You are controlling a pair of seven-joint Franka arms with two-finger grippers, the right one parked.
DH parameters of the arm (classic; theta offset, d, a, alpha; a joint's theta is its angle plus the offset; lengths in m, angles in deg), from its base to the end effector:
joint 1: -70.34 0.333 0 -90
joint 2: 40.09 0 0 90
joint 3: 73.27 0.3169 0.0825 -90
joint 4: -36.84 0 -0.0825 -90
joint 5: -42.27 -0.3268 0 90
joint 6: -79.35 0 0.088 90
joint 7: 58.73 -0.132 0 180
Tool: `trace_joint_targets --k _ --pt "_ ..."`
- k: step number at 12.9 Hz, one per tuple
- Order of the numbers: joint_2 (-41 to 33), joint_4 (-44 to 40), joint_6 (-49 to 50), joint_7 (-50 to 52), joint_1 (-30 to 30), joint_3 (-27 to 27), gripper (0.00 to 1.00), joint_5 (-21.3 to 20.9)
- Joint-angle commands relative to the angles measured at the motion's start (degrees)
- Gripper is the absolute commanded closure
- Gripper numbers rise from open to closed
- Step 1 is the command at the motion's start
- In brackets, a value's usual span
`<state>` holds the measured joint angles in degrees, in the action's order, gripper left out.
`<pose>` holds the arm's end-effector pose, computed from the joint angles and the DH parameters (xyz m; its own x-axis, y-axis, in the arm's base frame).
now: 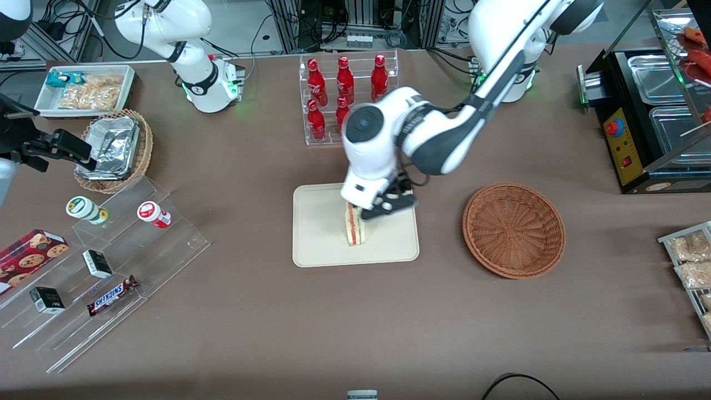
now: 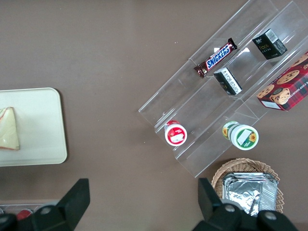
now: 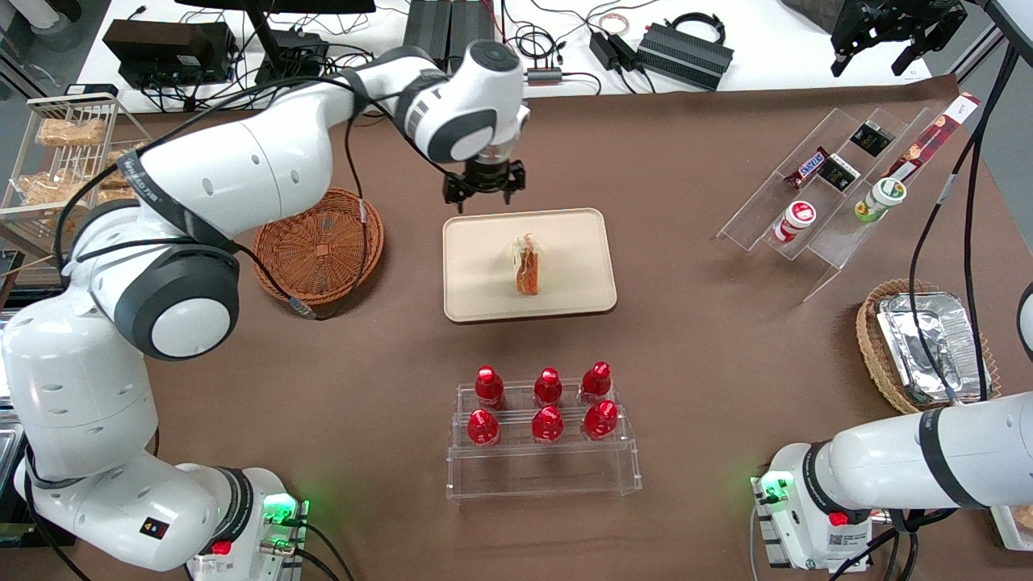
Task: Place sandwich from basket to tray
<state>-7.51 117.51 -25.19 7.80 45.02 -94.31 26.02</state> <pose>0.4927 -0.4110 0.3756 0.9535 0.3009 0.0186 0.3006 -0.9445 -0.1326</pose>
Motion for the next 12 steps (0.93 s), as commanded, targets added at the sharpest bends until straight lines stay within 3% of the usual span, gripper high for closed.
trace_joint_targets --k 1,6,9,12 --pt "-4.3 4.0 3.0 -4.8 0.1 4.6 0.0 2.6" --pt "-11.7 12.2 2.8 -19.6 0.0 14.7 0.0 9.1" --pt "-14.0 13.6 3.2 -26.2 0.0 20.0 0.0 10.9" --pt "-19.8 16.0 7.0 -36.7 0.1 25.1 0.0 15.5"
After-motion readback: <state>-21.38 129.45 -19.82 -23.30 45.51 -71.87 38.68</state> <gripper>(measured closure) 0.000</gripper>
